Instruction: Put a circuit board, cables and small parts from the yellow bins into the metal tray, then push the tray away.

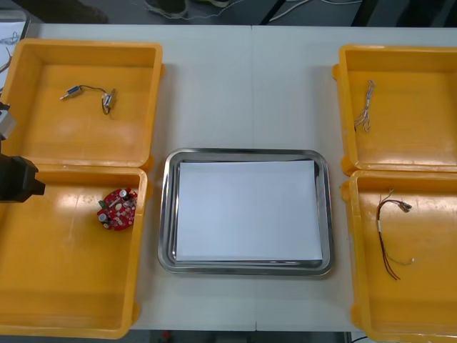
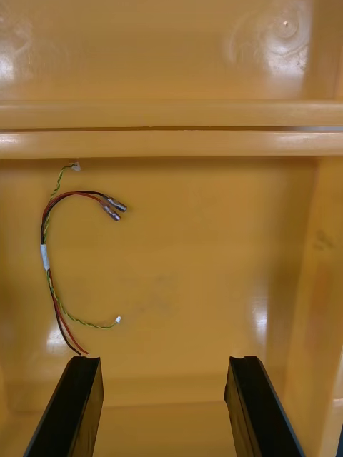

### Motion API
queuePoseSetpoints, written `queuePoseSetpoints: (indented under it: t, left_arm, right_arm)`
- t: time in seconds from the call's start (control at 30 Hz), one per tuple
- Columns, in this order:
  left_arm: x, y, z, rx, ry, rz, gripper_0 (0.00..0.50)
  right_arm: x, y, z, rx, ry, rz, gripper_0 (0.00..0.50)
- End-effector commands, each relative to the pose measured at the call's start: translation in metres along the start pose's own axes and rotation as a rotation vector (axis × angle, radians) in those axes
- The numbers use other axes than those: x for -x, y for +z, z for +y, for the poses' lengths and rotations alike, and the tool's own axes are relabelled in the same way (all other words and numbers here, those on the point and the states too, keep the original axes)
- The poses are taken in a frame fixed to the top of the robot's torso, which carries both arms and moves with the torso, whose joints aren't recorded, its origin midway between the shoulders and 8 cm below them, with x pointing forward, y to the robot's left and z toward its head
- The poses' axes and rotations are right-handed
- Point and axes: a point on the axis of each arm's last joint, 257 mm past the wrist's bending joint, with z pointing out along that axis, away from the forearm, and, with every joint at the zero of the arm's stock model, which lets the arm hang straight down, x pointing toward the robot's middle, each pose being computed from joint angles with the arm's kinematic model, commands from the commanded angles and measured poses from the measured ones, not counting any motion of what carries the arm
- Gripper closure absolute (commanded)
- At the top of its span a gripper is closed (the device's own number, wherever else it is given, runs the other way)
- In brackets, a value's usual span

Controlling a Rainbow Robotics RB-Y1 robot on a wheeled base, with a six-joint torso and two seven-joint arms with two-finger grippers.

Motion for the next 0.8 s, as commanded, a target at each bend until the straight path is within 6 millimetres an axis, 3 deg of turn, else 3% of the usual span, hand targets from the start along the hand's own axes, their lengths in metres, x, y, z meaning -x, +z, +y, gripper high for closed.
queuePoseSetpoints:
  t: [0.03,0.07,0.1,0.17,0.3,0.47,0.8]
  left_arm:
    - [0.006,-0.009,0.012,0.048,-0.077,-0.014,0.000]
    - [0.006,-0.009,0.012,0.048,-0.077,-0.014,0.000]
    - [-0.017,0.011,0.003,0.015,-0.092,0.056,0.000]
    - [-0.021,0.015,-0.001,0.000,-0.098,0.068,0.000]
    - [-0.008,0.008,-0.004,-0.007,-0.084,0.037,0.000]
    - [-0.007,0.007,-0.008,-0.022,-0.061,0.038,0.000]
    - [-0.005,0.020,-0.032,-0.092,0.116,-0.001,0.000]
  right_arm:
    - [0.010,-0.013,-0.006,-0.033,-0.084,-0.023,0.000]
    - [0.010,-0.013,-0.006,-0.033,-0.084,-0.023,0.000]
    - [0.010,-0.013,-0.006,-0.033,-0.084,-0.023,0.000]
    - [0.007,-0.011,-0.004,-0.027,-0.086,-0.016,0.000]
    - [0.008,-0.017,-0.001,-0.036,-0.104,-0.028,0.000]
    - [-0.001,-0.017,0.002,-0.038,-0.117,-0.005,0.000]
    - [-0.018,-0.003,0.034,0.085,-0.074,0.014,0.000]
